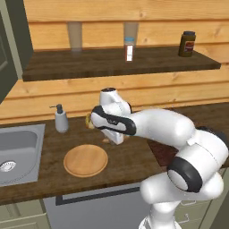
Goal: From the different types of pastries on the counter, select a croissant and place it on the cutting board. Then retrieve a jar of jam from the cabinet and place it alongside the croissant on the cutting board.
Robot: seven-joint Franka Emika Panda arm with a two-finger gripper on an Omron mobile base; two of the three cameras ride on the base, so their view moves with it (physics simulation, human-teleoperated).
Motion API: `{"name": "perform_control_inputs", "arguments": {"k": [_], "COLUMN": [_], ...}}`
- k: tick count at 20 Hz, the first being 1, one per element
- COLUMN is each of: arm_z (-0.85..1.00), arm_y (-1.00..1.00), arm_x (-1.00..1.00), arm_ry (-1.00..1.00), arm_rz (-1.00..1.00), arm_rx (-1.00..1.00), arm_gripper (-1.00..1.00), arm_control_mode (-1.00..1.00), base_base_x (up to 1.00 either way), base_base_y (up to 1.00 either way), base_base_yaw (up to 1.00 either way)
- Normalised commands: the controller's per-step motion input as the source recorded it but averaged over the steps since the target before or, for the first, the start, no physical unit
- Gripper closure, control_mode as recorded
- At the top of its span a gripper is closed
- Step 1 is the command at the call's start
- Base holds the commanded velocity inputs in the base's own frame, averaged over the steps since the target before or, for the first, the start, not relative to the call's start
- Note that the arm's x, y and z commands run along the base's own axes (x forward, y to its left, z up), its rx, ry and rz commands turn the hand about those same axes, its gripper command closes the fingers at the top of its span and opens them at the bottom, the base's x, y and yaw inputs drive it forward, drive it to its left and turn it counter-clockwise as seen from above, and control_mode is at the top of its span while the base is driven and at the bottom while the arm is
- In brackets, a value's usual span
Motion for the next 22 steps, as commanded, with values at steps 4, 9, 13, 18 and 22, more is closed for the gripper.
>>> {"name": "perform_control_inputs", "arguments": {"k": [4, 9, 13, 18, 22], "arm_z": [0.06, 0.0, 0.0, 0.0, 0.0], "arm_y": [-0.93, -1.0, -1.0, -0.97, -0.89], "arm_x": [-0.37, -0.46, -0.41, -0.1, 0.05], "arm_ry": [0.0, 0.0, 0.0, 0.0, 0.0], "arm_rz": [0.0, -0.01, -0.01, 0.0, 0.0], "arm_rx": [0.09, 0.07, 0.06, 0.02, 0.0], "arm_gripper": [1.0, 1.0, 1.0, 1.0, 1.0], "arm_control_mode": [-1.0, -1.0, -1.0, -1.0, -1.0], "base_base_x": [0.0, 0.0, 0.0, 0.0, 0.0], "base_base_y": [0.0, 0.0, 0.0, 0.0, 0.0], "base_base_yaw": [0.0, 0.0, 0.0, 0.0, 0.0]}}
